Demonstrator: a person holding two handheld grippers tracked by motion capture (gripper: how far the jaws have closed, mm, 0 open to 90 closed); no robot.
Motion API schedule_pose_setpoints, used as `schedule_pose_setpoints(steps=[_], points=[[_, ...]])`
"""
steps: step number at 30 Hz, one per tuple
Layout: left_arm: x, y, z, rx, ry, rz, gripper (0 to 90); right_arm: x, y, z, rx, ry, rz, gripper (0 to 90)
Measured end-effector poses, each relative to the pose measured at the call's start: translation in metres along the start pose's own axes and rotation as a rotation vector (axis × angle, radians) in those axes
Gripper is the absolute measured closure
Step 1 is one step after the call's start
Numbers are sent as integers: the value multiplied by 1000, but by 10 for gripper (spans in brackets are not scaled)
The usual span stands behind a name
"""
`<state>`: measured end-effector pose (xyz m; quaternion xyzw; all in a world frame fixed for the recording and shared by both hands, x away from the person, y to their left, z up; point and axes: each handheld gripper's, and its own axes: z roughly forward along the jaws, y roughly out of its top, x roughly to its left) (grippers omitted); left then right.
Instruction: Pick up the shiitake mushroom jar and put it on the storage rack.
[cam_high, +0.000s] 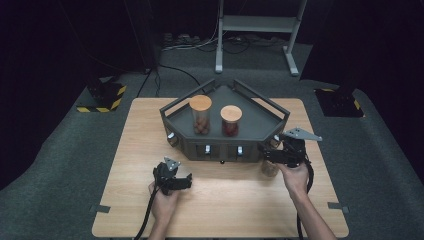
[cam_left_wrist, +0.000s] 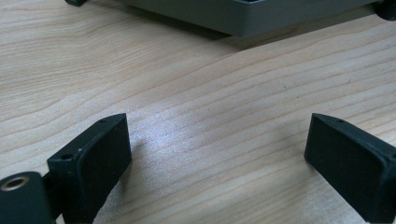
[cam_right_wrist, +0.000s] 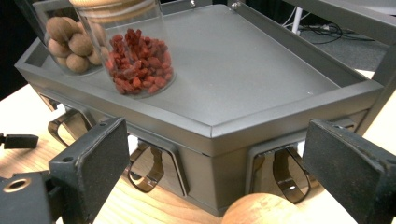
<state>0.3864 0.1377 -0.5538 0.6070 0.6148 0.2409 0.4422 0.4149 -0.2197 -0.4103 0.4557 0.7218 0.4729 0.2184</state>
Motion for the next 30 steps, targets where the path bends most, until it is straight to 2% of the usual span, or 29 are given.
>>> schedule_pose_setpoints(steps=[30], points=[[0,0,0,0,0,0,68,-16,-28,-9,6,-41,22,78]])
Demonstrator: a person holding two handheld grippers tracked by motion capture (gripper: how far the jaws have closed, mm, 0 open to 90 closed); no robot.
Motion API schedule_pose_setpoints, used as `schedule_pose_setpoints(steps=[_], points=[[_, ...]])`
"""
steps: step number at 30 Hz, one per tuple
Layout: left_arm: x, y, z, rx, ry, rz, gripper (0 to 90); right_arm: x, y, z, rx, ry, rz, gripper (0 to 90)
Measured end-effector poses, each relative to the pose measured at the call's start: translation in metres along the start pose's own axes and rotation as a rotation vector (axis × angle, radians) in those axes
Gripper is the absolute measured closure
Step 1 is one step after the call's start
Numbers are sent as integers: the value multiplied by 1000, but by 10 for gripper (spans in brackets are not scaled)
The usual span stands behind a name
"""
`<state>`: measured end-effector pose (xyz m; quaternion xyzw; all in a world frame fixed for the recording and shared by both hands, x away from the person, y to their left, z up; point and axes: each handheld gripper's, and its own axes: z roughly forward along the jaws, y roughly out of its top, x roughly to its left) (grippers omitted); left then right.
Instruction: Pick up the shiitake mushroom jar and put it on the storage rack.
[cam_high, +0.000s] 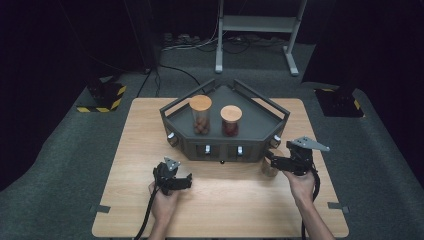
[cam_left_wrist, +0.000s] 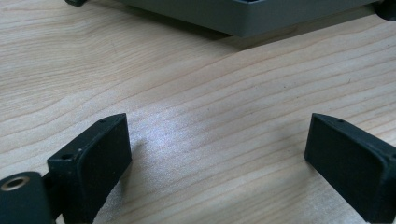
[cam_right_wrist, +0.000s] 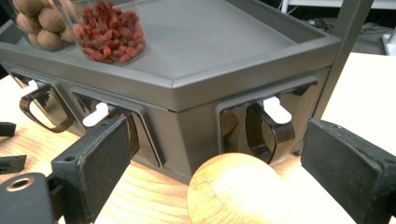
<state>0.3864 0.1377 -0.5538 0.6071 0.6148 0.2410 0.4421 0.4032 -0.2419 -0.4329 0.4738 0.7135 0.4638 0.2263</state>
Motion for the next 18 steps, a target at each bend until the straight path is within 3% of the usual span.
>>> schedule_pose_setpoints(steps=[18], points=[[0,0,0,0,0,0,69,-5,-12,-1,1,-12,23,83]])
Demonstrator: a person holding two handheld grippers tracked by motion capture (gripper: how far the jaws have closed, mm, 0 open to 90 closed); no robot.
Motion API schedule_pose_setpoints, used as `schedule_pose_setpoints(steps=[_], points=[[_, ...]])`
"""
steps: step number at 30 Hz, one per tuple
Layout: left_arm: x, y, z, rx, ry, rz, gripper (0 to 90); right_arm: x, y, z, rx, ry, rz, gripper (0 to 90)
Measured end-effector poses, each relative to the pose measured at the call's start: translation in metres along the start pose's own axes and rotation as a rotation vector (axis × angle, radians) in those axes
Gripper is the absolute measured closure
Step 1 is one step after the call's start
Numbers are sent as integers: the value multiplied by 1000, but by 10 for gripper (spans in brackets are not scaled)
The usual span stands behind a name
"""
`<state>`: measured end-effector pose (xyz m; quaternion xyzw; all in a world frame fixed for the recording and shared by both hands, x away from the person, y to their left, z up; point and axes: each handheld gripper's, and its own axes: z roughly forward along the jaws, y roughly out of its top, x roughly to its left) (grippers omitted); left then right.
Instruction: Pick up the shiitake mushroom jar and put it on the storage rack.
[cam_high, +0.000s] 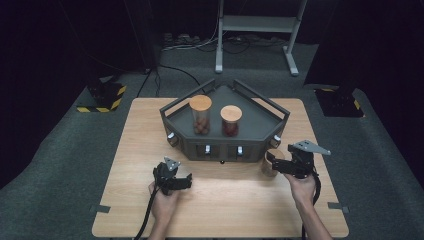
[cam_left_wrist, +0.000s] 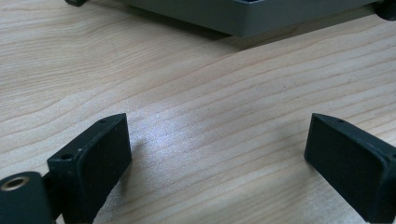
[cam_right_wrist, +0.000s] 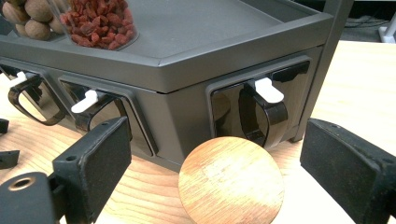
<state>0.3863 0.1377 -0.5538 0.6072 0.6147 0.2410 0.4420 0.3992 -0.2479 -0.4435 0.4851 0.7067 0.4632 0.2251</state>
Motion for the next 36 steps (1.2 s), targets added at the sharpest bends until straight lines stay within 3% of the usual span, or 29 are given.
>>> schedule_pose_setpoints(steps=[10,21,36], points=[[0,0,0,0,0,0,69,-2,-7,0,2,-12,1,85],[0,0,0,0,0,-1,69,-16,-22,-5,14,-27,45,84],[0,0,0,-1,0,-1,69,-24,-39,-4,41,-36,44,83]])
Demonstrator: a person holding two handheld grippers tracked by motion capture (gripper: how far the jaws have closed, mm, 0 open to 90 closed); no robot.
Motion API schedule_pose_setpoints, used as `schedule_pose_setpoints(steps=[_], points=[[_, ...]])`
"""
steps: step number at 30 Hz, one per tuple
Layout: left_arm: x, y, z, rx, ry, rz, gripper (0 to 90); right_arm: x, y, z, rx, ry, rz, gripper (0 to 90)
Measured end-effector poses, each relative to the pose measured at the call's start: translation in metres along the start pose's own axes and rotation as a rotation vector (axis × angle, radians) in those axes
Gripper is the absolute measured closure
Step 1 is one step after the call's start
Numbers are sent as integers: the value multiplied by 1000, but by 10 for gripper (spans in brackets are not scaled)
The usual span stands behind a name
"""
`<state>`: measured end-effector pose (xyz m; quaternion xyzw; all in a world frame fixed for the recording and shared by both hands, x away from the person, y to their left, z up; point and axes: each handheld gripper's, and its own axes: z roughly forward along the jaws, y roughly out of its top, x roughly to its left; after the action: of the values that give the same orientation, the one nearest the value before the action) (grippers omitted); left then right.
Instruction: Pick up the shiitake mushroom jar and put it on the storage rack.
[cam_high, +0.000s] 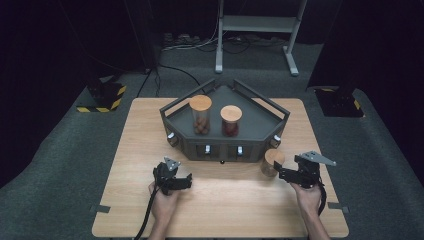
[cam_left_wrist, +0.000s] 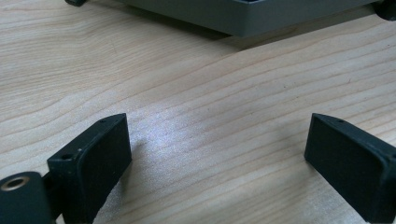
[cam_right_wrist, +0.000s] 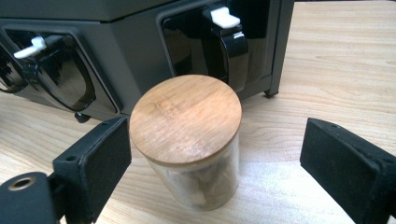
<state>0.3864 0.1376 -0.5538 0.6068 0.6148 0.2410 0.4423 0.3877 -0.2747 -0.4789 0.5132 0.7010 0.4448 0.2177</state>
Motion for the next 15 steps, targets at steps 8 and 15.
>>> schedule_pose_setpoints(steps=[8,15], points=[[0,0,0,-1,0,-1,69,-3,-10,6,28,0,-10,82],[0,0,0,0,0,0,69,-1,-16,9,34,10,-16,82]])
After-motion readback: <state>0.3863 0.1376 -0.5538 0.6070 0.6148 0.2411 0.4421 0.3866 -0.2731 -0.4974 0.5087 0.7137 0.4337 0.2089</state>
